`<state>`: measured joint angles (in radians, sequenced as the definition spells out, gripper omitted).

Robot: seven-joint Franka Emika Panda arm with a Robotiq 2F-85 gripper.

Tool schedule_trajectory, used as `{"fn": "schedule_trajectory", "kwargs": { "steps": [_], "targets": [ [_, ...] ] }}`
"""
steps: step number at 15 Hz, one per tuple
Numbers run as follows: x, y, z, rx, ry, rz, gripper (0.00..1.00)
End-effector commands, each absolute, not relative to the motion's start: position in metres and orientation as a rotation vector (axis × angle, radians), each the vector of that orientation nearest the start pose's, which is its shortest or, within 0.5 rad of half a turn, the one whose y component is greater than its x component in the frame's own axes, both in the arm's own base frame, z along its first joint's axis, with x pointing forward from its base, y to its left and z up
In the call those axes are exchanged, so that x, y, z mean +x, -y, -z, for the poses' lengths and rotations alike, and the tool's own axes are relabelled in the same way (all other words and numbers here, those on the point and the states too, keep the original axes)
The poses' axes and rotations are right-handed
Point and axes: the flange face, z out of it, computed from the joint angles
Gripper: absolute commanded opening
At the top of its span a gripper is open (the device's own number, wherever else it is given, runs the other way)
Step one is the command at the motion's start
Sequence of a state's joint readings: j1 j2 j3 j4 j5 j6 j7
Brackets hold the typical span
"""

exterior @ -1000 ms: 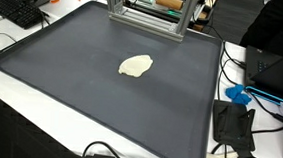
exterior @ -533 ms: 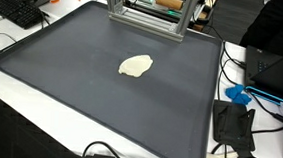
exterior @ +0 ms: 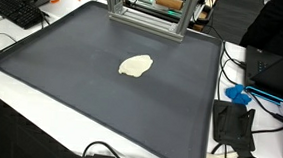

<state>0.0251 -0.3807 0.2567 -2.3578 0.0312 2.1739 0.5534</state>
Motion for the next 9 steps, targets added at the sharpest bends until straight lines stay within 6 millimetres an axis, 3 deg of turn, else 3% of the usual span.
{"fn": "schedule_trajectory", "kwargs": {
  "steps": [1,9],
  "targets": [
    [0.4615,-0.1394,-0.4751,-3.077,-0.596,0.309,1.0],
    [0.4688,-0.1394,-0.4722,-3.068,-0.567,0.333,1.0]
  ]
}}
